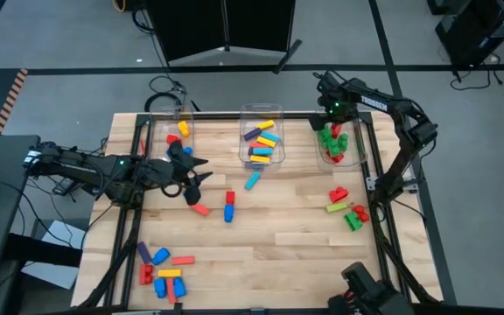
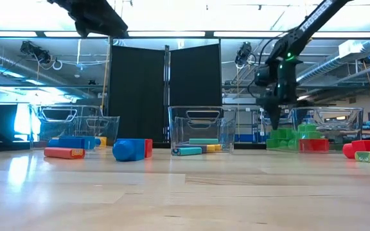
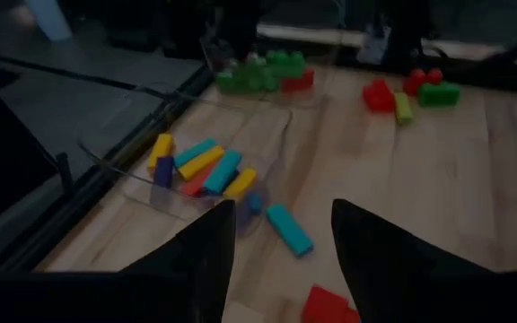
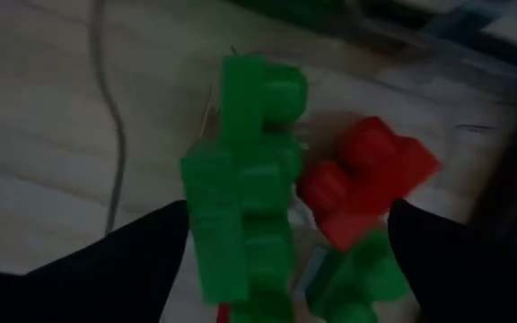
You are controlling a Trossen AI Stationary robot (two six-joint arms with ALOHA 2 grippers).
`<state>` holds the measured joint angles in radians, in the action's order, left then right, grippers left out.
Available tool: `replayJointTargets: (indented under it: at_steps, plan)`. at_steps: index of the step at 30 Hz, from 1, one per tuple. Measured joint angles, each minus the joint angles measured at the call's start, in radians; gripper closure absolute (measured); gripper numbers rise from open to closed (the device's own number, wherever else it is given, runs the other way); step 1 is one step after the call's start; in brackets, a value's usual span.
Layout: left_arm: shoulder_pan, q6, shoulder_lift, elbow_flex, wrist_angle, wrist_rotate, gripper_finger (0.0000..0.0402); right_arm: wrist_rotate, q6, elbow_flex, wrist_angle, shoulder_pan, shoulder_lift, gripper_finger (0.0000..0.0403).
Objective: Sort blocks by size
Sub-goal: Put the green 2 stud game piece into the right transparent bin, then put the blue 1 stud game piece into the left transparent bin
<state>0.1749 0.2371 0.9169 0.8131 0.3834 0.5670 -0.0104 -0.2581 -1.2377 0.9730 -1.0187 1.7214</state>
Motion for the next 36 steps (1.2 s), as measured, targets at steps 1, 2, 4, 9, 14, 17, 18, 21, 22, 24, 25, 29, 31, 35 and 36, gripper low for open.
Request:
replayJointTargets:
  at_steps: [1, 2, 4, 9, 14, 17, 18, 21, 22, 24, 25, 29, 31, 35, 36]
  plan:
    - [0.0, 0.002, 0.0, 0.0, -0.009, 0.016, 0.0208, -0.004, 0.0, 0.0, 0.005, 0.0, -0.02, 0.0022]
    - [0.0, 0.002, 0.0, 0.0, -0.015, 0.032, 0.0208, -0.008, 0.0, 0.0, 0.009, 0.0, -0.042, 0.0026]
    - [0.0, 0.002, 0.0, 0.0, -0.03, 0.074, 0.0208, -0.021, 0.0, 0.0, 0.023, 0.0, -0.095, 0.0036]
    - [-0.001, 0.058, 0.0, 0.0, -0.042, 0.141, 0.0208, -0.032, -0.026, 0.0, 0.063, 0.007, -0.263, 0.0068]
    - [-0.015, 0.219, 0.0, 0.0, -0.004, 0.105, 0.0208, -0.034, -0.093, 0.0, 0.125, 0.067, -0.423, 0.0095]
    - [-0.024, 0.275, 0.0, 0.005, 0.065, 0.035, 0.0208, -0.034, -0.16, 0.0, 0.174, 0.138, -0.493, 0.0109]
    - [-0.024, 0.295, 0.0, 0.012, 0.098, 0.015, 0.0208, -0.034, -0.189, 0.0, 0.188, 0.169, -0.511, 0.0114]
    - [-0.024, 0.342, 0.007, 0.04, 0.205, -0.018, 0.0208, -0.035, -0.284, 0.0, 0.218, 0.273, -0.552, 0.0124]
    - [-0.024, 0.347, 0.009, 0.049, 0.243, -0.022, 0.0208, -0.042, -0.313, 0.0, 0.22, 0.31, -0.561, 0.0127]
    - [-0.024, 0.349, 0.009, 0.062, 0.306, -0.043, 0.0208, -0.067, -0.376, 0.0, 0.22, 0.384, -0.571, 0.0131]
    - [-0.024, 0.345, 0.008, 0.065, 0.314, -0.055, 0.0208, -0.08, -0.408, 0.0, 0.22, 0.42, -0.573, 0.0133]
    - [-0.024, 0.343, 0.009, 0.066, 0.329, -0.11, 0.0208, -0.126, -0.521, 0.0, 0.22, 0.56, -0.566, 0.0136]
    - [-0.024, 0.339, 0.009, 0.066, 0.325, -0.13, 0.0208, -0.152, -0.573, 0.0, 0.22, 0.626, -0.555, 0.0135]
    - [-0.024, 0.271, 0.01, 0.066, 0.328, -0.136, 0.0208, -0.193, -0.674, 0.0, 0.224, 0.745, -0.532, 0.0137]
    - [-0.024, 0.254, 0.01, 0.066, 0.325, -0.136, 0.0208, -0.204, -0.697, 0.0, 0.226, 0.773, -0.526, 0.0138]
